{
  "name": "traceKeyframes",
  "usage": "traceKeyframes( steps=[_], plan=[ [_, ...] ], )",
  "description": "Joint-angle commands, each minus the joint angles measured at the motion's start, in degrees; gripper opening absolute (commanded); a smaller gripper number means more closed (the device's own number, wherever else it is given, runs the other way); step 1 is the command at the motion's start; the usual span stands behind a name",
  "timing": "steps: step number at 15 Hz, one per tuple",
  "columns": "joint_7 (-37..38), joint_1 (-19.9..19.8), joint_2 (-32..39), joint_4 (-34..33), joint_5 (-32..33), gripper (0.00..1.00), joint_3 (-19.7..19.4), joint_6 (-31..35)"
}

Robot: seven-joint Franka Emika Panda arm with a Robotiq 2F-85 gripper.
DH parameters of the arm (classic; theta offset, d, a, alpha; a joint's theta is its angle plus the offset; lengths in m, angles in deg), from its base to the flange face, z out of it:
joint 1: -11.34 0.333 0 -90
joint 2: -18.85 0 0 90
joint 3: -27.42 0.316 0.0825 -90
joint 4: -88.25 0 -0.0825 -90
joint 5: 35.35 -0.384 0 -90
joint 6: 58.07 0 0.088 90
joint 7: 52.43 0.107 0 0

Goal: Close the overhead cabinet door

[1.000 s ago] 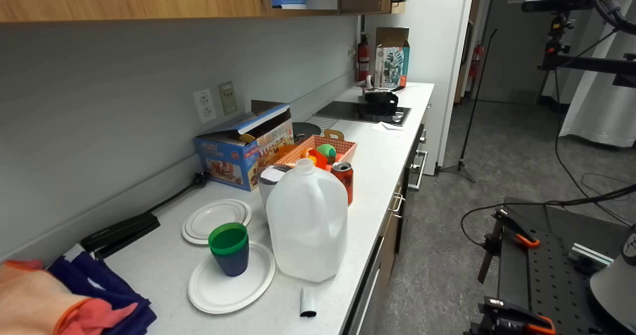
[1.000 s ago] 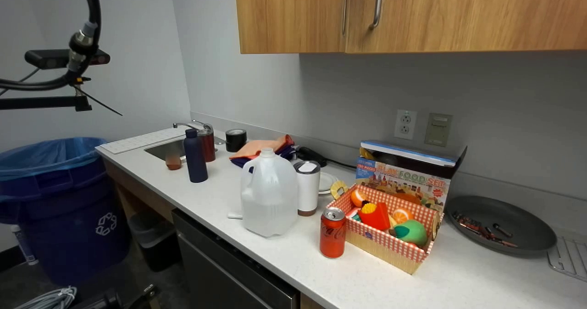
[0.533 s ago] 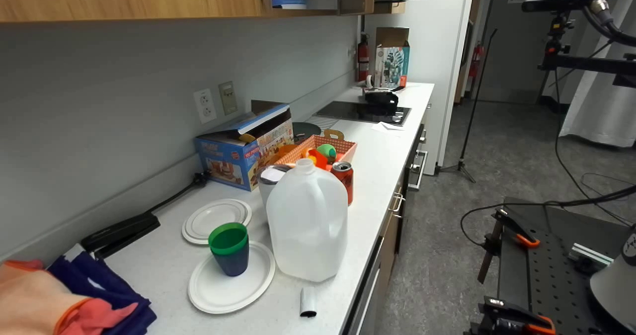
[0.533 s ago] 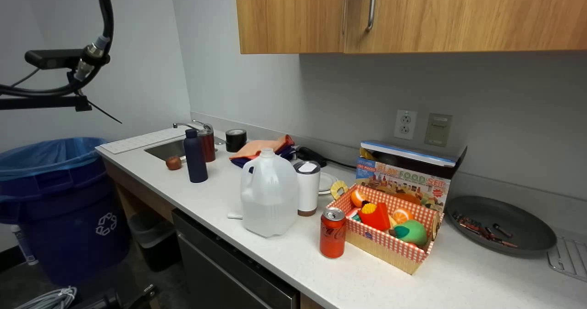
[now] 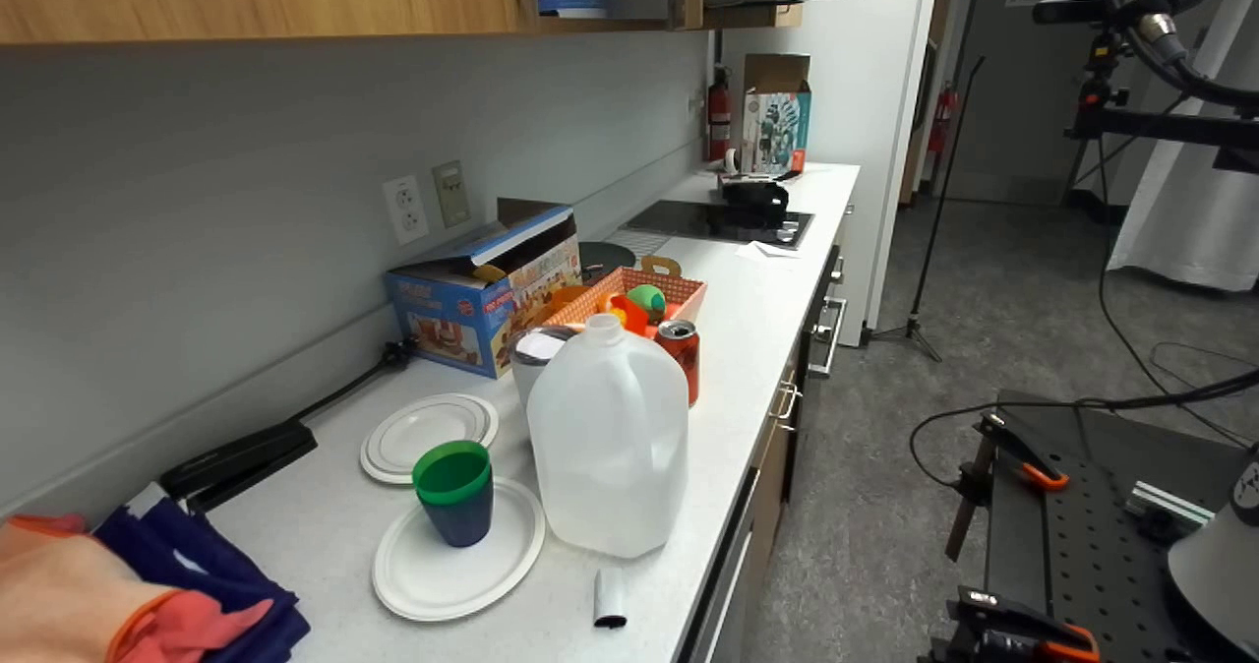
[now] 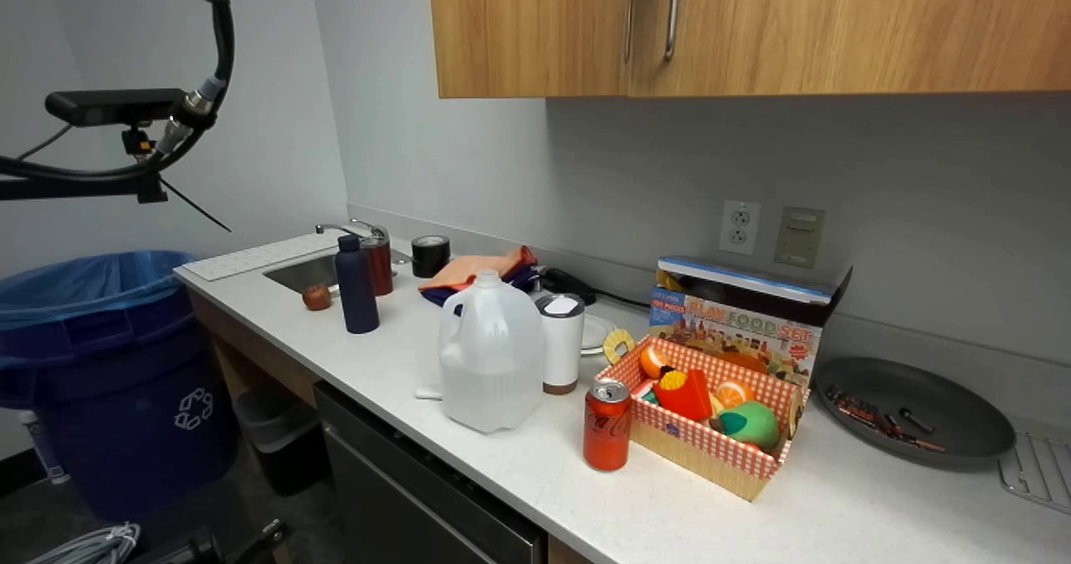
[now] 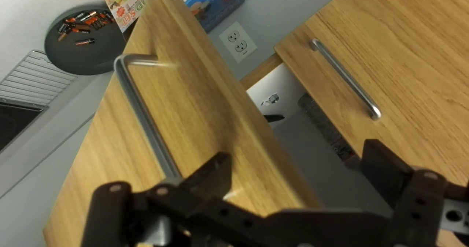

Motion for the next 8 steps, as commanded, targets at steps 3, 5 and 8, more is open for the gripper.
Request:
traceKeyframes(
  steps=[3, 5, 8],
  plan=[
    [1.73, -1.49, 5.25, -5.89, -0.01, 1.0, 1.18, 5.4],
    [2.7, -1.5, 6.04, -6.92, -0.02, 1.0, 1.64, 5.82],
    [3.51, -1.78, 7.41, -9.93, -0.18, 1.0, 1.76, 7.79]
  ],
)
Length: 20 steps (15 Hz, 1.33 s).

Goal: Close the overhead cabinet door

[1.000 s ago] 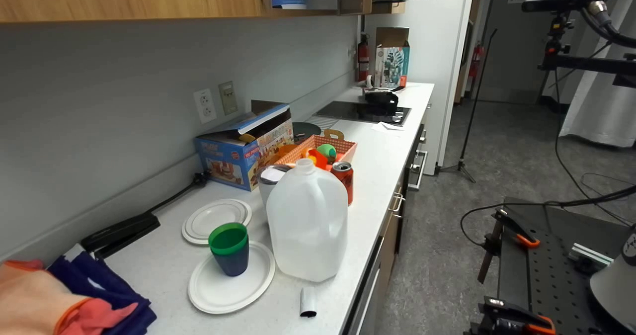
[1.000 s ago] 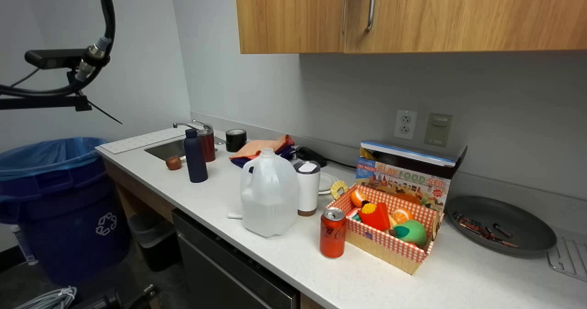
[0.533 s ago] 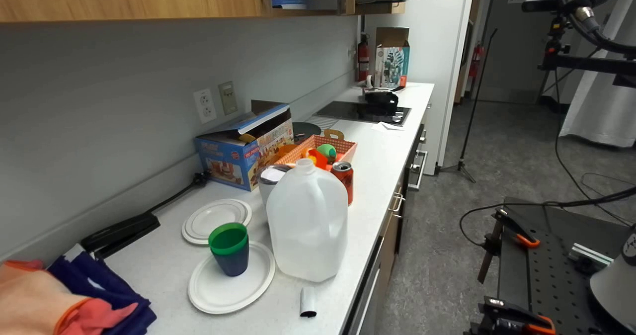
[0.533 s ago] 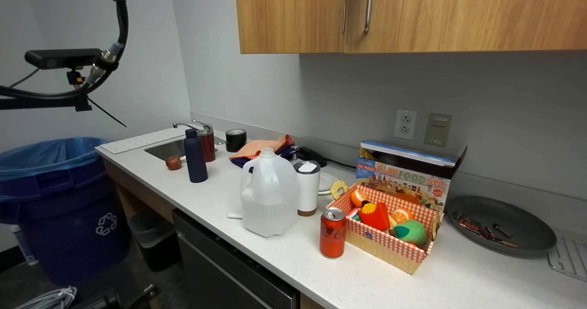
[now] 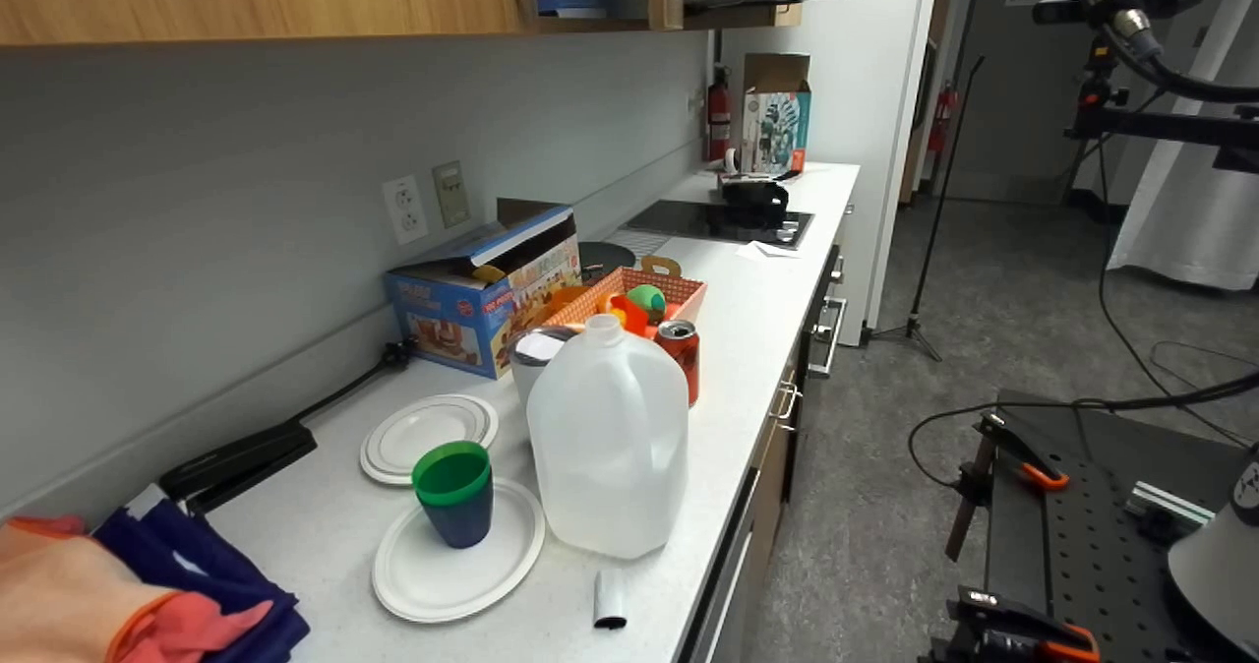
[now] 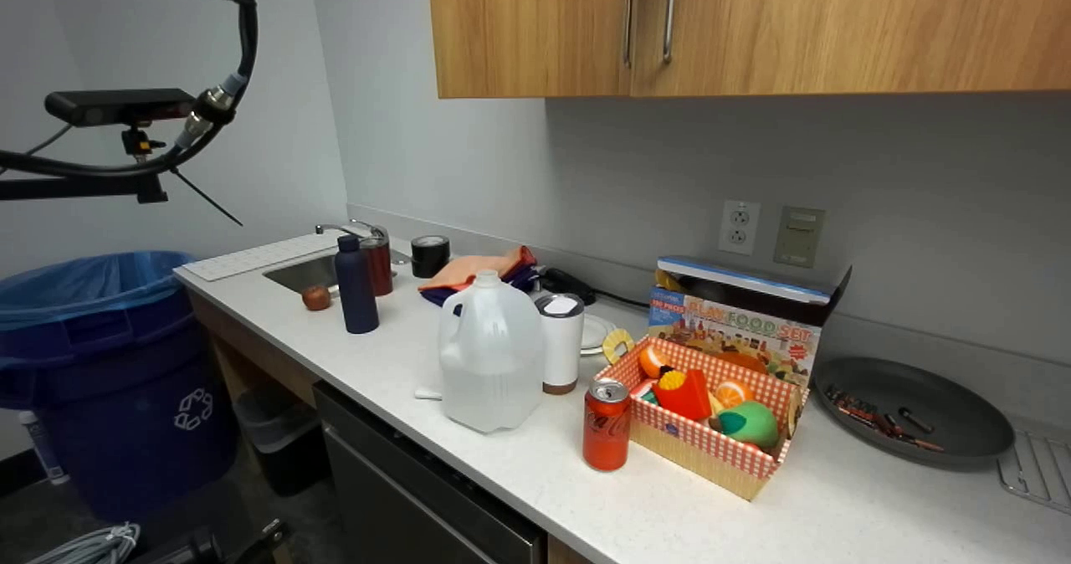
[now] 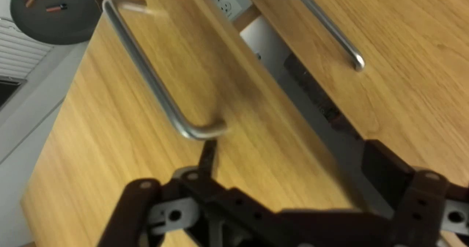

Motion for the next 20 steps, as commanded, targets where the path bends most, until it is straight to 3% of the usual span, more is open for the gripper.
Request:
traceKeyframes(
  steps=[1, 10, 16, 20],
  plan=[
    [1.18, -1.29, 3.3, -6.0, -0.23, 1.0, 0.28, 1.92],
    [1.75, 0.22, 4.89, -10.38, -1.74, 1.0, 1.51, -0.19],
    [-0.41, 2.21, 3.27, -10.74, -6.71, 1.0, 0.47, -2.68],
    [-1.35, 1.24, 0.92, -8.89, -6.06, 1.0, -0.19, -3.35]
  ],
)
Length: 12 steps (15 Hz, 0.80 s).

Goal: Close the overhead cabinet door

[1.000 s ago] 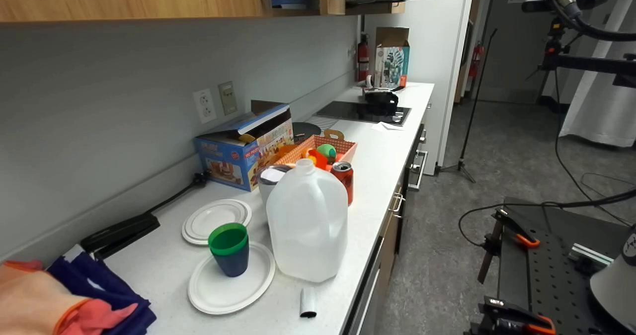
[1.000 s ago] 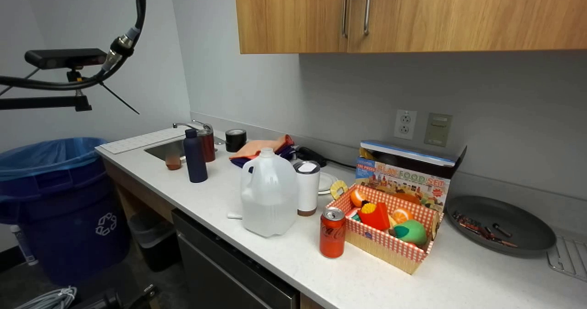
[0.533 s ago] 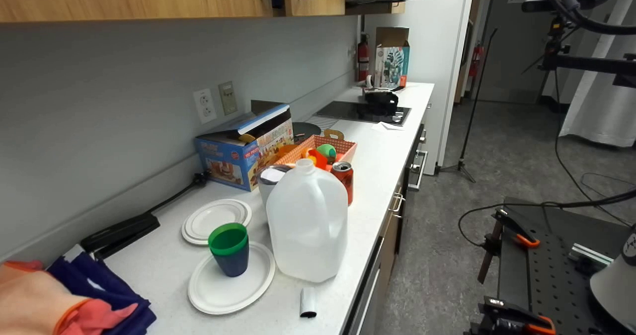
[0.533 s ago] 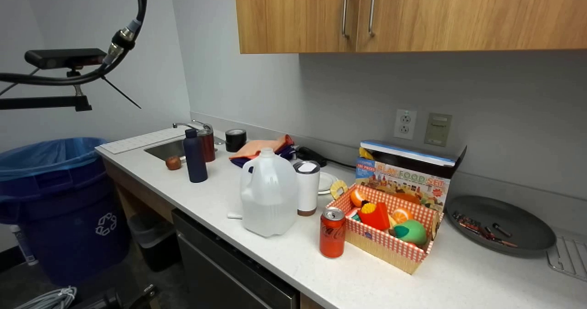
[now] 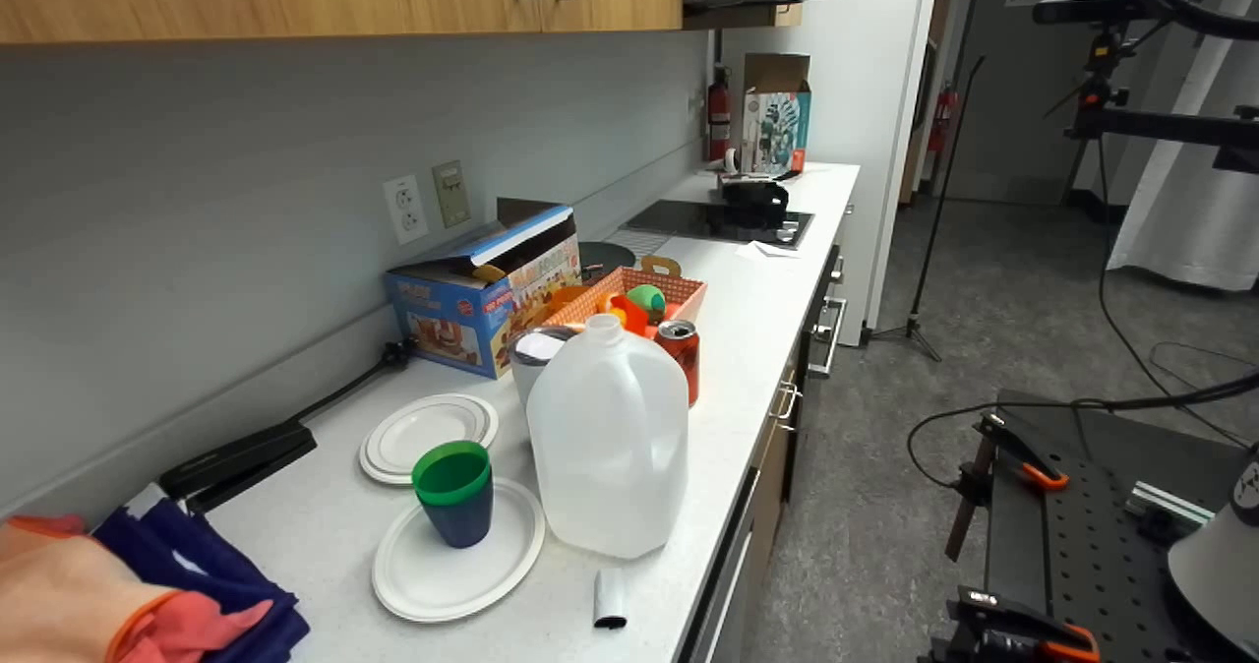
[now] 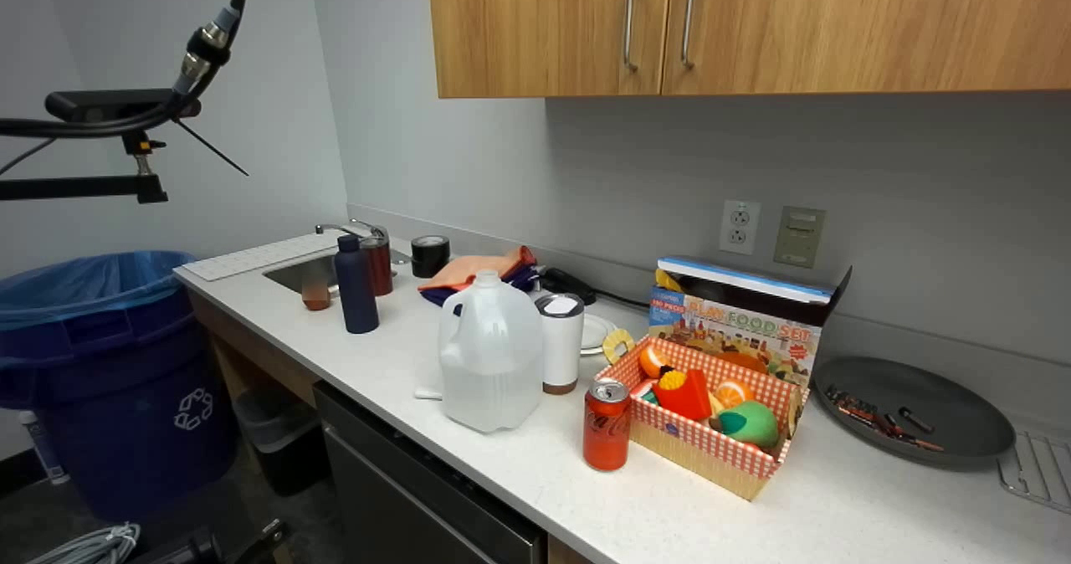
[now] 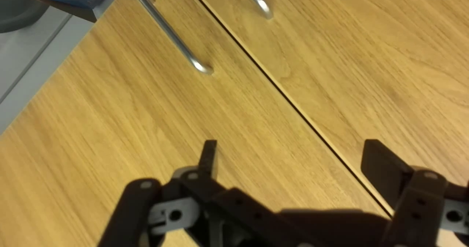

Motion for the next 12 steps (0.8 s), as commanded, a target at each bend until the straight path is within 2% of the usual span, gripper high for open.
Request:
traceKeyframes(
  steps=[1, 6, 12],
  plan=[
    [-3.23, 0.02, -2.8, 1.0, -1.25, 1.0, -1.64, -1.93],
    [-4.91, -0.74, -7.21, 3.22, -0.62, 1.0, -3.71, -3.75],
    [-4.14, -2.5, -16.15, 8.68, -0.3, 1.0, -5.76, -11.69]
  ],
)
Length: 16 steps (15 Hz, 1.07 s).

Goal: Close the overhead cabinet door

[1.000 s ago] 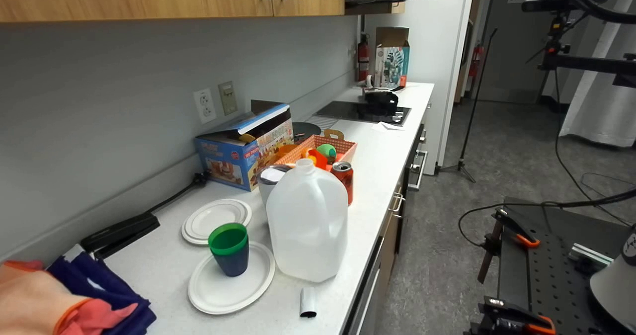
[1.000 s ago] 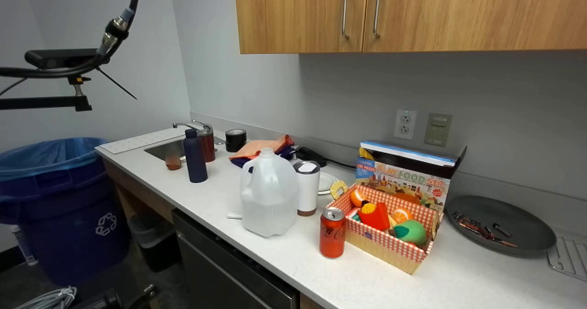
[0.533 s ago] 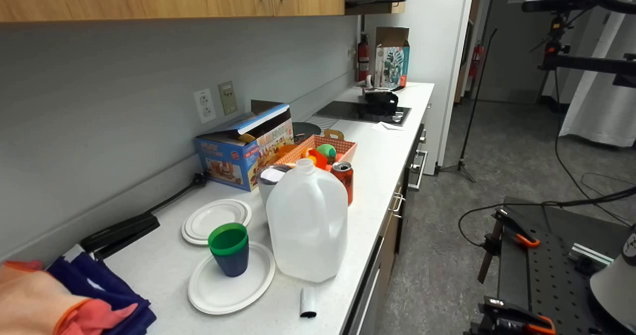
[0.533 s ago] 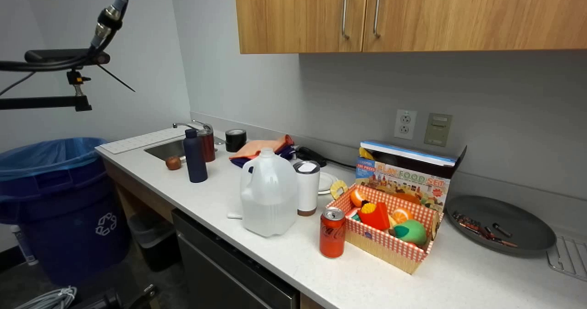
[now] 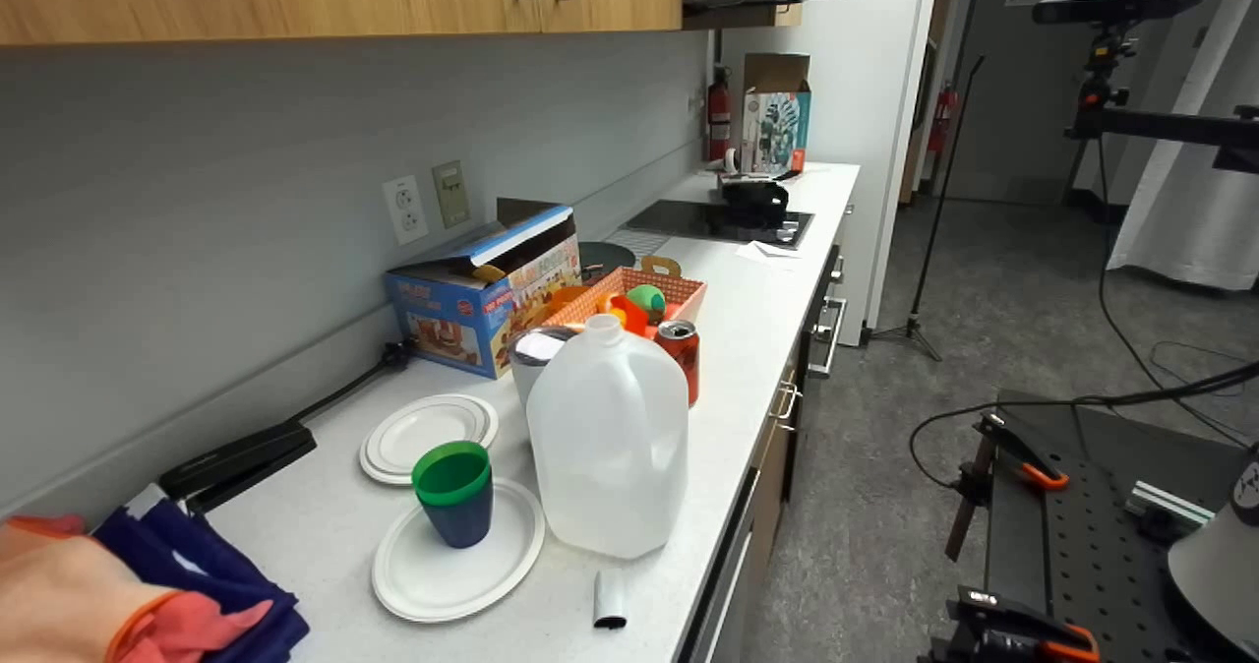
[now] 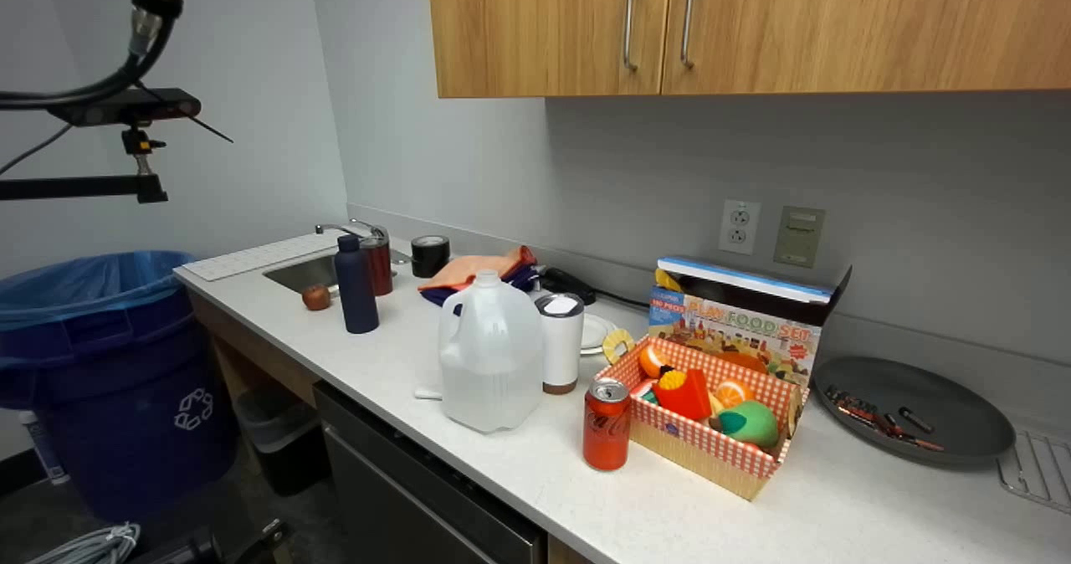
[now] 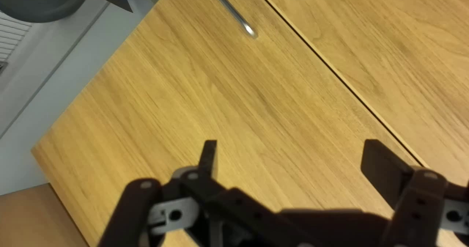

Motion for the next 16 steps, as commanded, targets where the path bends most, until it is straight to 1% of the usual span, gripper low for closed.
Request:
traceKeyframes(
  steps=[1, 5, 9, 10, 16],
  plan=[
    [-0.6, -1.34, -7.1, 4.79, -0.32, 1.0, -0.7, -5.21],
    [-0.07, -2.32, -12.41, 8.27, -0.41, 1.0, -0.89, -9.89],
    [1.6, -3.93, -15.59, 10.55, 0.13, 1.0, -0.43, -13.05],
    [0.12, -2.86, -12.9, 8.4, -0.32, 1.0, -0.75, -11.51],
    [0.15, -3.0, -12.81, 8.72, -0.31, 1.0, -0.73, -11.61]
  ],
)
